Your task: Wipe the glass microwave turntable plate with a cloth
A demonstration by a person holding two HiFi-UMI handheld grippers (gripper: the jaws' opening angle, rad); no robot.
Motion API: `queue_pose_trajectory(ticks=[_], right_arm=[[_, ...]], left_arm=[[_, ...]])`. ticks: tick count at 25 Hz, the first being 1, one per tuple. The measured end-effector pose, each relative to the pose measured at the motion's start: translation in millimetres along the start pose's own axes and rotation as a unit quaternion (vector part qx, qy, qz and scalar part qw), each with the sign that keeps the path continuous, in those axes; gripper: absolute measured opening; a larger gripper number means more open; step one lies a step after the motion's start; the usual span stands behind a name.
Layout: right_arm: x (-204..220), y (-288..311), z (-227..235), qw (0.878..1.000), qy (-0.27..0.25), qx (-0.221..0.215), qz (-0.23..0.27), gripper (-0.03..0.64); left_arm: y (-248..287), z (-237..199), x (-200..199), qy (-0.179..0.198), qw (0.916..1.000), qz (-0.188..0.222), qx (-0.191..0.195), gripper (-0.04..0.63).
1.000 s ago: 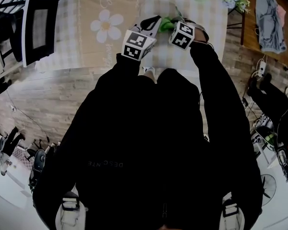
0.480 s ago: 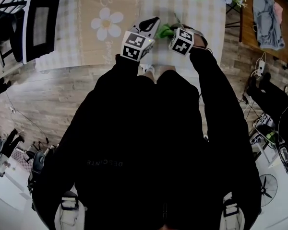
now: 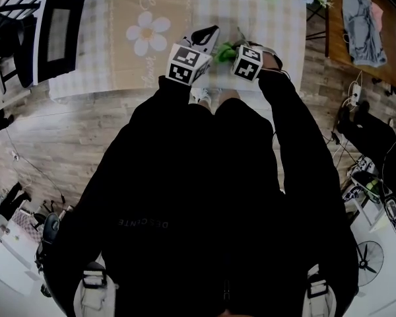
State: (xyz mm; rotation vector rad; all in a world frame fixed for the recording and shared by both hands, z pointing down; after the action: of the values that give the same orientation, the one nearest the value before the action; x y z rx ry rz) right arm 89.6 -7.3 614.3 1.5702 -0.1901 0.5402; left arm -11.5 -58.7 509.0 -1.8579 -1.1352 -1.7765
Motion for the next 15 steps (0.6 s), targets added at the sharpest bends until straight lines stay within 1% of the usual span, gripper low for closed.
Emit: queue_pose_trajectory(ticks=[2,4,6,11,13,15], right_arm=[[1,1,-9,1.0,-0.002,-0.02,-0.007,0.124],[6,4,-23,0.998,-0.007,-0.052,-0.023,0.121],[10,6,-34,0.997,-0.018,-0.064,-0.033,0.126],[12,2,-40,0.998,-0.017,-0.057,-0.029,0.124],[10,-5,-34,0.999,-0.015,-0.043,-0.02,0.126],[7,-14,-20,1.0,-0.012,-0.02,-0.006,0.126]], left_arm=[[-2,1,0,0.001,1.0,0.001,0.001,0.021],[-3,2,-1,0.001,1.0,0.004,0.001,0.021],[-3,3,-2,0.0,1.0,0.008,0.003,0.021],[-6,5,-3,-0.002,0.9999,0.01,0.003,0.021],[-7,5,-4,-0.001,1.0,0.009,0.003,0.021],[-7,4,-5,0.002,1.0,0.009,0.004,0.021]])
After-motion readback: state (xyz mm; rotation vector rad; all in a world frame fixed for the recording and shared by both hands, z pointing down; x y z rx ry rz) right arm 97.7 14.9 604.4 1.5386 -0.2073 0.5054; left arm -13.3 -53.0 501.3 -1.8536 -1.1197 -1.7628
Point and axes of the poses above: the fingertips, and each gripper's own axes: y forward along the fingers, z to its right, x out of its underside, the point moved 6 cm from there along -y, backward along the fingers, and after that the axes turned 10 degrees about z, right-handed, at the moved point
